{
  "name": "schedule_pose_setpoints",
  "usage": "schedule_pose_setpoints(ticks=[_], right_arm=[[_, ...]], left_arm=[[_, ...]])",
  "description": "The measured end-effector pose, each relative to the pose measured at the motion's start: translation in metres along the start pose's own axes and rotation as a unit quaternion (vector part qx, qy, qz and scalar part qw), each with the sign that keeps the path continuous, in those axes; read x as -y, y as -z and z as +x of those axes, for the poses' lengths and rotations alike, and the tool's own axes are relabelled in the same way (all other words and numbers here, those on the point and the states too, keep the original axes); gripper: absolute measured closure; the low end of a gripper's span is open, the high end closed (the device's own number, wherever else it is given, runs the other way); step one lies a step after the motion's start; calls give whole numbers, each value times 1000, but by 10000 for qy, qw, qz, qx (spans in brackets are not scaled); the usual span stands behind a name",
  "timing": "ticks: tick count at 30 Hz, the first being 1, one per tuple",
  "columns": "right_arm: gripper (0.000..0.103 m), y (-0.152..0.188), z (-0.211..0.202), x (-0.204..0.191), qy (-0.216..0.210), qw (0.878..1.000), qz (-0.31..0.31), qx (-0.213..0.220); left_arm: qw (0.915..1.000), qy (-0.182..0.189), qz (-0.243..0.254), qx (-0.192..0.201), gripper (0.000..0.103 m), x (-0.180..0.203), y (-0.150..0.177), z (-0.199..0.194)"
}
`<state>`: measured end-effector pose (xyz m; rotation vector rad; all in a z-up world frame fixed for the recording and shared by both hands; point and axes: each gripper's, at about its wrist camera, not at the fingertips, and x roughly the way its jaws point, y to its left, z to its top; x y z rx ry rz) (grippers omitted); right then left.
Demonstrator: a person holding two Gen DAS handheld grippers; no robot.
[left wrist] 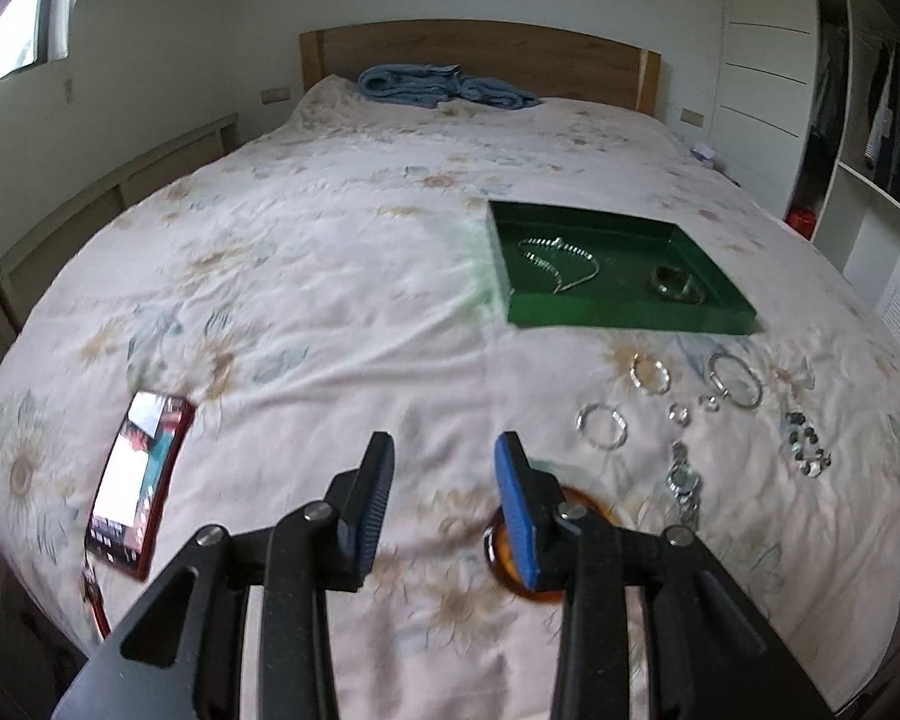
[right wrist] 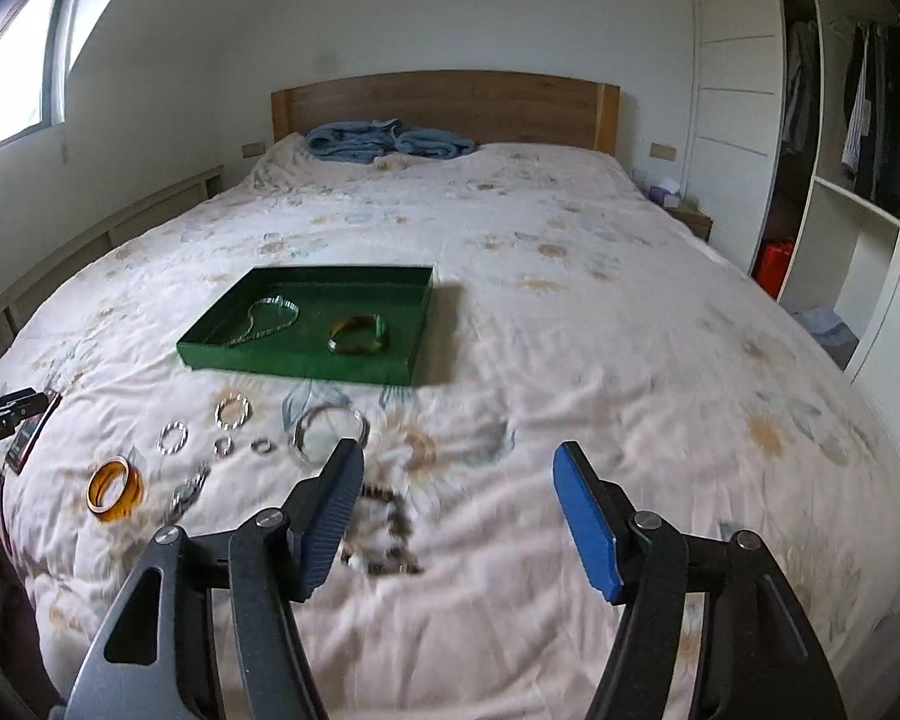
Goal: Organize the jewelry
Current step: 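Open both tools over the tray and move back to the jewelry, then grasp the bead bracelet with the right tool while the left tool grasps the amber bangle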
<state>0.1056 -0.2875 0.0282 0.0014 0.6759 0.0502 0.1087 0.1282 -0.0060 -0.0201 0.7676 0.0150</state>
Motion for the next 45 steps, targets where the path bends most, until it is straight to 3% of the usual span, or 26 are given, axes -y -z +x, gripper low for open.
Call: schedule_pose_setpoints(ticks=[4,9,15,33,45], right_arm=[[35,15,12,-4,-216,9996,16,-164],[23,29,35,-21,-537,9977,-65,-404],[18,41,67,-39,-735,9944,-130,-753],[17,62,138,-49,-677,9859,-197,-1518],[18,62,155,-49,-624,9854,-68,-1582]], left_arm=[[9997,97,-92,-190,68,-3,15,10],[9986,275,-76,-445,64,3,32,27],[9961,496,8,-729,62,17,44,50],[9914,586,88,-1164,62,26,61,90],[9916,637,49,-1123,62,24,64,95]])
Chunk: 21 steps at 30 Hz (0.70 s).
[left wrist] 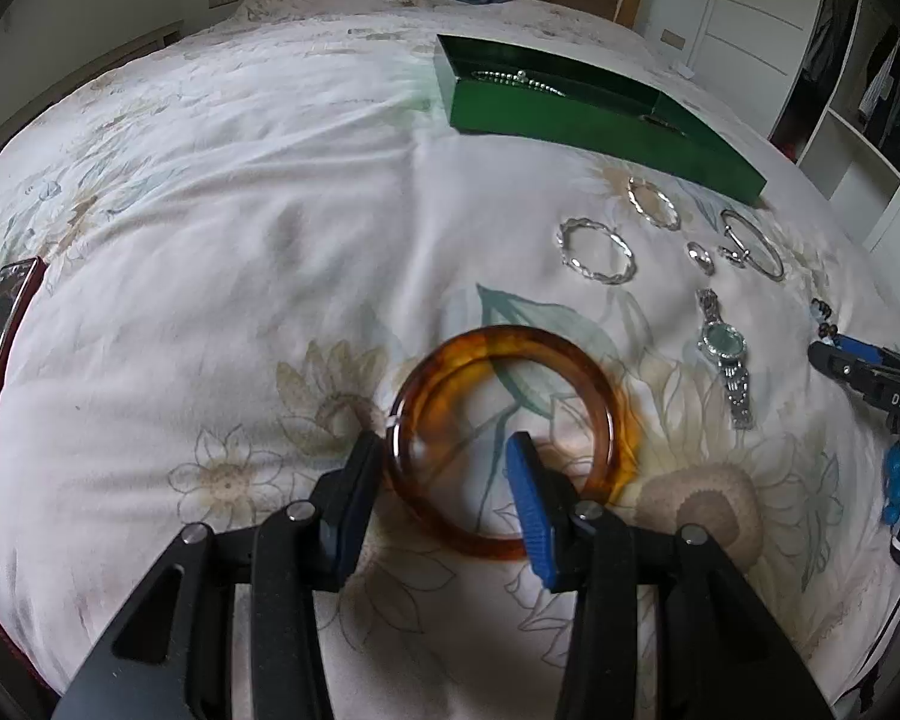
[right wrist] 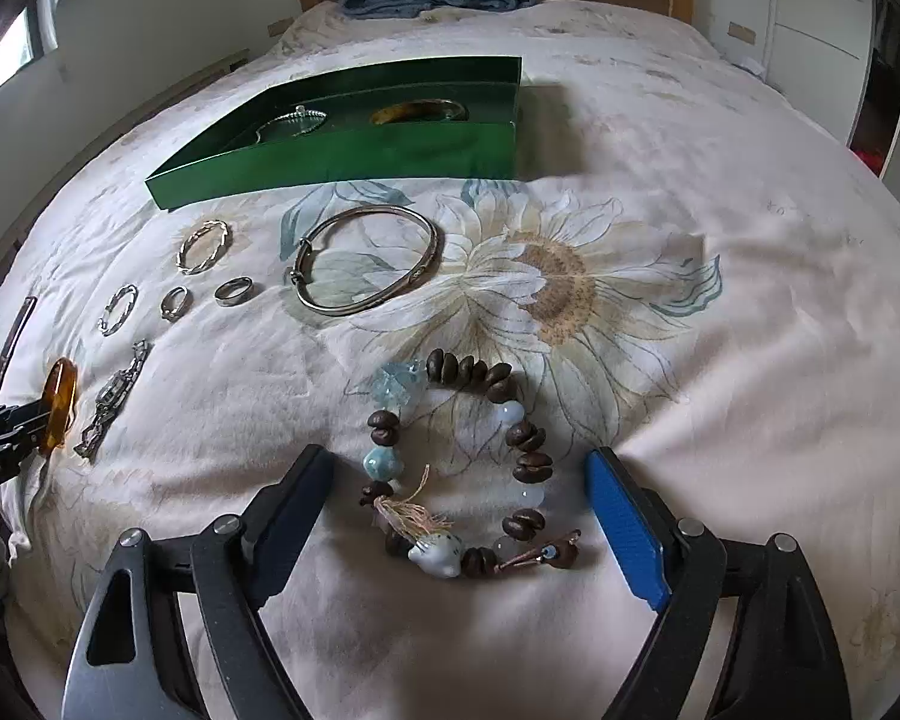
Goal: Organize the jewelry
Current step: 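Grasp the bead bracelet with the right tool while the left tool grasps the amber bangle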
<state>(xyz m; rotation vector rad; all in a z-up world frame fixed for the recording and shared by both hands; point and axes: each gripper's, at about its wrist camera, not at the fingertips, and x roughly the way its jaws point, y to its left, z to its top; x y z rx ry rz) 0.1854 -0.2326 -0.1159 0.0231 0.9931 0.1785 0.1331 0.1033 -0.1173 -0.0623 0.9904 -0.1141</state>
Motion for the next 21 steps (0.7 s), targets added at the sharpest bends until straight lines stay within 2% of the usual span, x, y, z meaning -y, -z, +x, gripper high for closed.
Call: schedule_pose_setpoints(ticks=[7,12,15,20,21], right_arm=[[27,-1,1,-1,101,9999,14,-5],[44,-1,1,-3,87,10000,8,-17],[55,-1,0,-6,20,10000,2,-33],[74,1,-2,-11,-93,10000,-9,-17],[77,2,-3,-11,-93,10000,5,-7]], left_arm=[[10000,-12,25,85,63,2,2,0],[9999,27,37,127,66,2,2,-1],[9998,40,66,159,71,4,3,-1],[9997,102,111,178,91,9,5,-2],[9997,95,116,183,91,10,5,-3]])
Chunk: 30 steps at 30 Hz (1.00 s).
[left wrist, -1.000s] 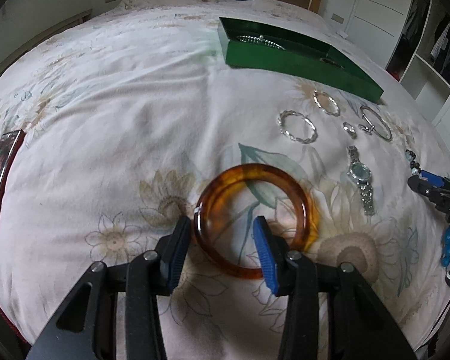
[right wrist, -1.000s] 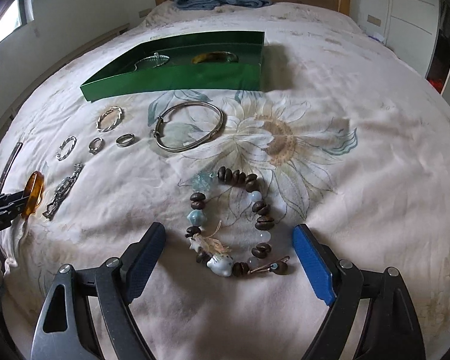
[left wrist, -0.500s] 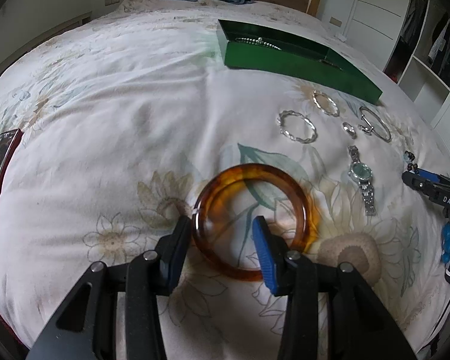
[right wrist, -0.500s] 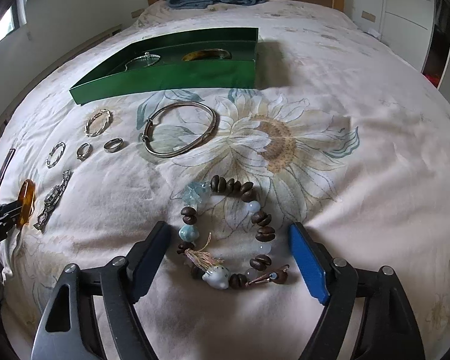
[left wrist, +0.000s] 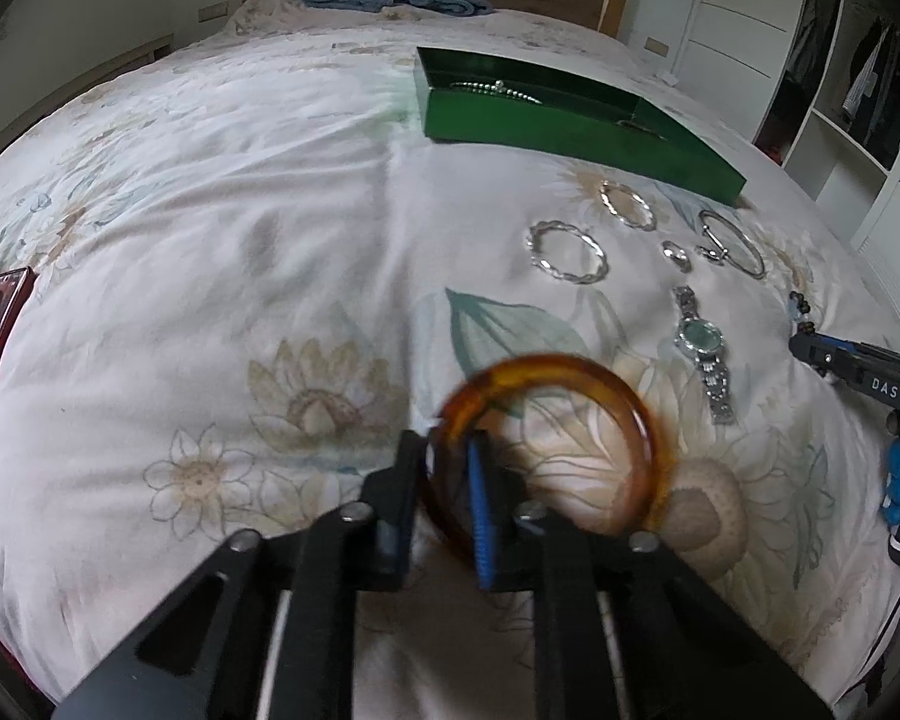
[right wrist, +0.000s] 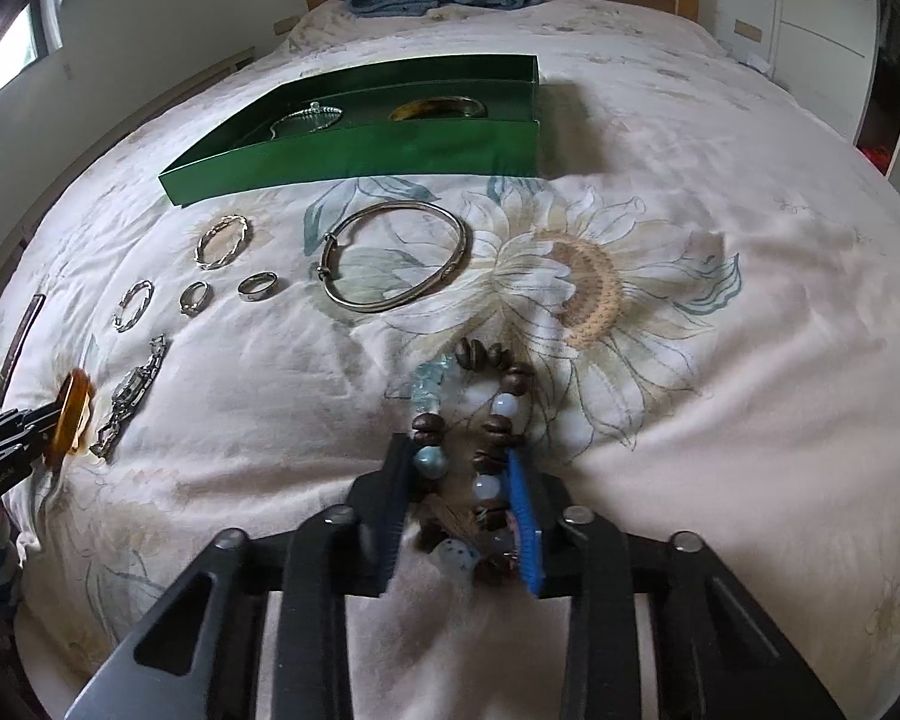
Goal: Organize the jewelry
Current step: 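Grasp the bead bracelet with the right tool while the left tool grasps the amber bangle, then carry bead bracelet to tray with right tool while left tool carries amber bangle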
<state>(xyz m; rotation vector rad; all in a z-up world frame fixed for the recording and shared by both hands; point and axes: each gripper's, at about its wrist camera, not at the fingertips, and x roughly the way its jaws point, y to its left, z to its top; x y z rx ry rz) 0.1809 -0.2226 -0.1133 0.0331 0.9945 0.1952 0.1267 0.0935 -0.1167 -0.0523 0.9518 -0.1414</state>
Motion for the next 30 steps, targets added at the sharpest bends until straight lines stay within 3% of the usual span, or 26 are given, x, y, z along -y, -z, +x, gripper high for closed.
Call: schedule_pose_setpoints(ticks=[6,20,30], right_arm=[[91,3,-6,3,-46,9998,155,108],[92,10,-40,4,-258,9980,235,531],[91,-16,-67,8,-281,9947,202,972]], left_arm=[[9999,-12,-104,123,92,-1,1,-8],[9988,98,-231,414,94,-2,0,-38],[9971,154,-87,740,94,11,-31,-58]])
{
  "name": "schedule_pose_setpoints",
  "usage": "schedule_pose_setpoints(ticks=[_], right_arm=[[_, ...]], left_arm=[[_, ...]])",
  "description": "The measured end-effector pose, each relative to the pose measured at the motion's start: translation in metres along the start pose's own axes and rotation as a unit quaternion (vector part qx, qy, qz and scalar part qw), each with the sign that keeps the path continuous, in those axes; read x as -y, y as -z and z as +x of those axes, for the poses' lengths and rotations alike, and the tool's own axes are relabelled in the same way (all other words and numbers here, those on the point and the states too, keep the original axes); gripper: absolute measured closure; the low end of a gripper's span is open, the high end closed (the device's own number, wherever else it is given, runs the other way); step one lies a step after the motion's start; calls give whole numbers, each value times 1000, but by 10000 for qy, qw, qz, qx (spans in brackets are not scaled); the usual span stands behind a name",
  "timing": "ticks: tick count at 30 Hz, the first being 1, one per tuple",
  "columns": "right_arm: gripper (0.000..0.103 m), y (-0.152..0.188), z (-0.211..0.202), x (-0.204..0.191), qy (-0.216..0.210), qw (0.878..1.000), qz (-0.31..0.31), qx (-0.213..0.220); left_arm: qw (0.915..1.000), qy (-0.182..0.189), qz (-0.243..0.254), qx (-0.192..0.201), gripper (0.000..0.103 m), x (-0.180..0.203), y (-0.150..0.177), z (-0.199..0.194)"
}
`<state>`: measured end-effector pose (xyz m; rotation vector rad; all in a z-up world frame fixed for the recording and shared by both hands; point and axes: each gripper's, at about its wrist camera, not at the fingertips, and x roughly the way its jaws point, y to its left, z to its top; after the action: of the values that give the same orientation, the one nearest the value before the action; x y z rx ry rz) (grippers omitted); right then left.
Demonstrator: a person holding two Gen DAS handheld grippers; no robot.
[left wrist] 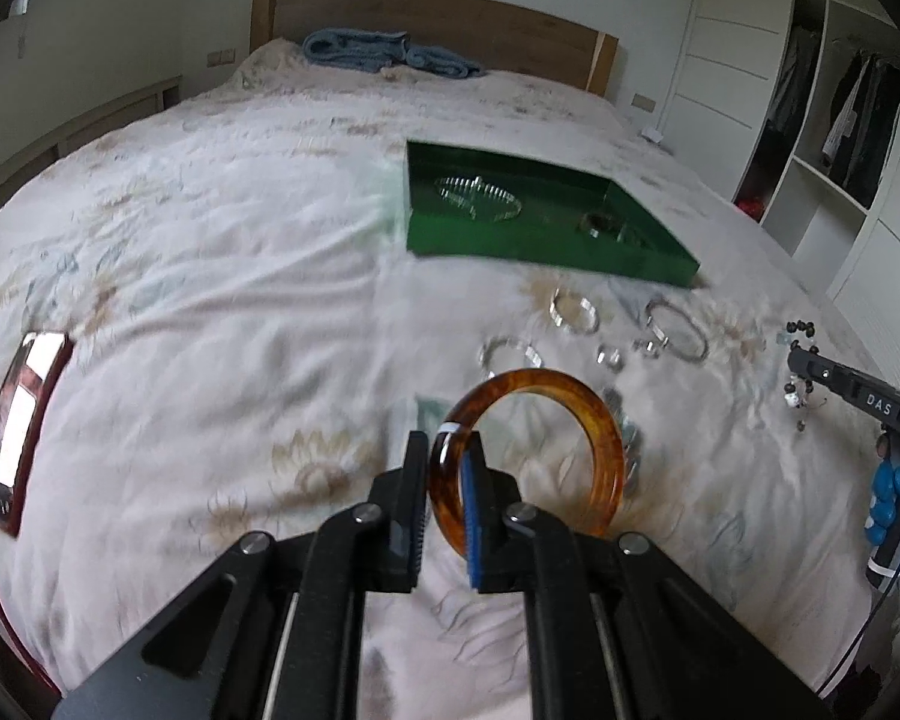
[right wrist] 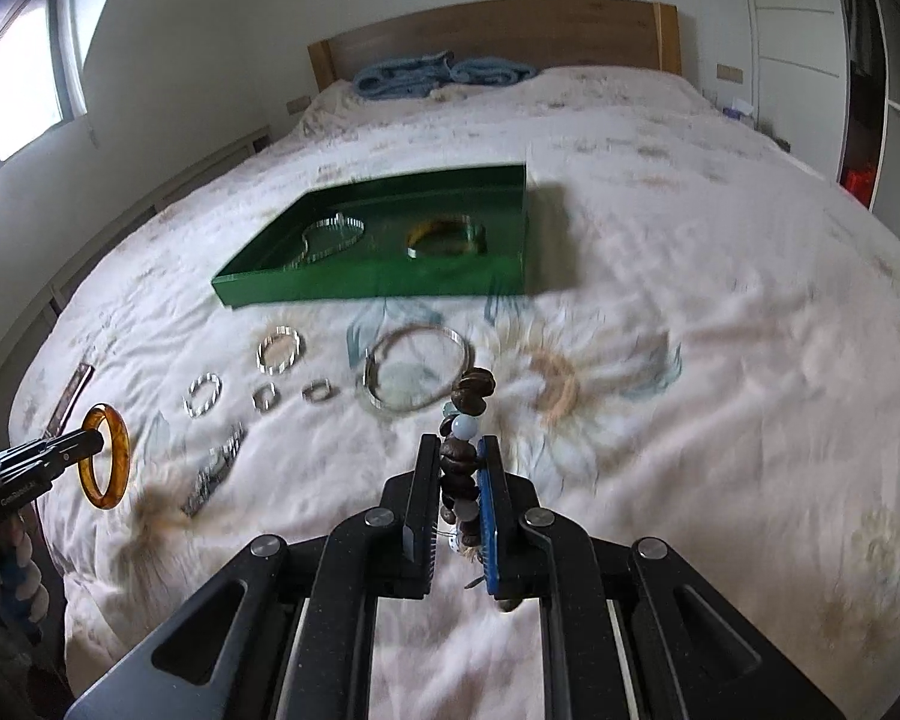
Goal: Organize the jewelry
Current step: 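Carry bead bracelet to tray with right tool while left tool carries amber bangle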
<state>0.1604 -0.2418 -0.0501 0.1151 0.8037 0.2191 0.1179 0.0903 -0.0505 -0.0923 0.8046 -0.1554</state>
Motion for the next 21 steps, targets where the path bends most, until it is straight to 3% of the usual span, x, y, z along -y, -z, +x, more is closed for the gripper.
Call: schedule_pose_setpoints(ticks=[11,15,21], right_arm=[[91,-88,19,-19,-107,9981,-332,517],[91,-123,45,-35,-239,9971,-391,602],[91,-148,90,-57,-460,9966,-462,505]], left_arm=[[9992,-98,-16,378,94,11,-86,22],[9989,-220,-111,387,94,17,-125,52],[9983,-434,-236,313,94,25,-163,104]])
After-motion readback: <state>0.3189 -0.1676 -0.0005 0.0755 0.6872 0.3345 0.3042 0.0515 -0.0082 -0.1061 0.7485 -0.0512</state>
